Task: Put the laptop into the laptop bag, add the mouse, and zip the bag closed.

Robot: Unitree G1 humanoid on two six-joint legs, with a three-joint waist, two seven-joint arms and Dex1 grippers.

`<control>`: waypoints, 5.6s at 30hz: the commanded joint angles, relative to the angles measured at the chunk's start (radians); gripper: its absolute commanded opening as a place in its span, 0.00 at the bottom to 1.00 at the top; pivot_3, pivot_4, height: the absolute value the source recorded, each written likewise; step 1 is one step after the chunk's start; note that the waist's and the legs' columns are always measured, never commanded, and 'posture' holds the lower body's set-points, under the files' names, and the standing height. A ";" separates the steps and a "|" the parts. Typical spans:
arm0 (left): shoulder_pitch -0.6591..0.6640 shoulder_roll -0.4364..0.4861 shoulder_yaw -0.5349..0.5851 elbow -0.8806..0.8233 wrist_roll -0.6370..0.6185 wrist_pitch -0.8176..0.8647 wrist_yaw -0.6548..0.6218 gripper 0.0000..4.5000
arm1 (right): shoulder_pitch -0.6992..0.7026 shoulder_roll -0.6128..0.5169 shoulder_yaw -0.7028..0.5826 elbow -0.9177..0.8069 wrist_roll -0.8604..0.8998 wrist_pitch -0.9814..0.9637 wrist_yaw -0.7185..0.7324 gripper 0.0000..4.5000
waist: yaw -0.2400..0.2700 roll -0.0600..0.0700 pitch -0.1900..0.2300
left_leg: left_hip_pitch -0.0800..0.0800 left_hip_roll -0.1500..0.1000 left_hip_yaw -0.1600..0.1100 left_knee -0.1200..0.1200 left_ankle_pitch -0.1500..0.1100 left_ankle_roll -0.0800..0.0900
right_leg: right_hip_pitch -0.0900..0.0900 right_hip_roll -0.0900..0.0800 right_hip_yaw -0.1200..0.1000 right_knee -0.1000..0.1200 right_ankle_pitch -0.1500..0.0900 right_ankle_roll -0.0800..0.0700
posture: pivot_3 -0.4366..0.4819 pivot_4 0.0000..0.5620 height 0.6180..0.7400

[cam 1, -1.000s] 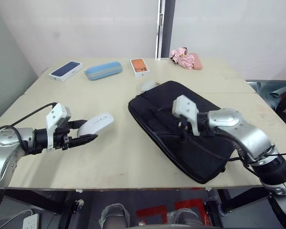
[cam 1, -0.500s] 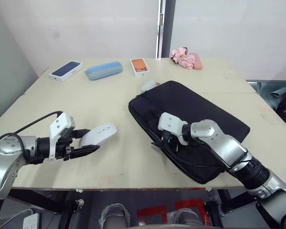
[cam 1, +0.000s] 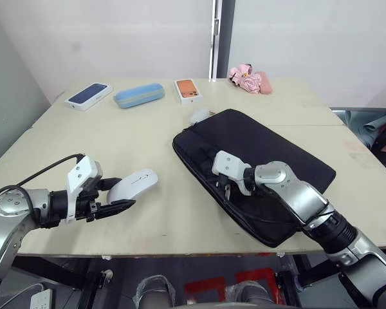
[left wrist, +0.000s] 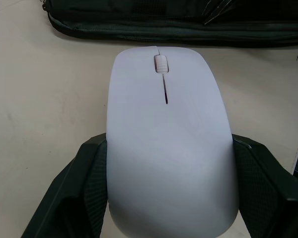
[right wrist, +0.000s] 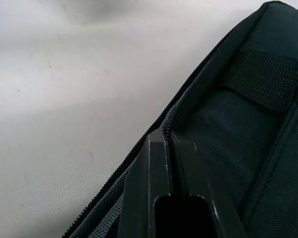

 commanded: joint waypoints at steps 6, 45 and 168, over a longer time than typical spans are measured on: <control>-0.001 -0.013 0.046 -0.059 -0.037 0.014 0.036 0.64 | -0.040 0.053 -0.148 -0.024 0.112 0.072 0.020 0.02 | -0.003 0.000 0.000 | 0.000 0.000 0.000 0.000 0.000 0.000 | -0.001 0.000 0.001 0.000 0.000 0.000 | 0.48 0.27 1.00; -0.426 -0.326 -0.379 0.121 0.163 -0.030 0.235 0.64 | -0.378 0.057 -0.583 0.032 0.632 0.470 -0.033 0.02 | 0.008 0.002 0.001 | -0.005 0.000 0.001 0.000 0.001 0.000 | -0.006 0.001 0.001 0.001 0.000 0.000 | 0.48 0.27 1.00; -0.722 -0.711 -0.478 0.561 0.356 -0.197 0.214 1.00 | -0.319 0.087 -0.583 -0.063 0.789 0.507 -0.224 0.00 | 0.017 0.003 0.002 | -0.006 -0.001 0.002 -0.003 0.001 0.000 | -0.005 0.000 0.001 -0.005 0.002 0.001 | 0.48 0.27 1.00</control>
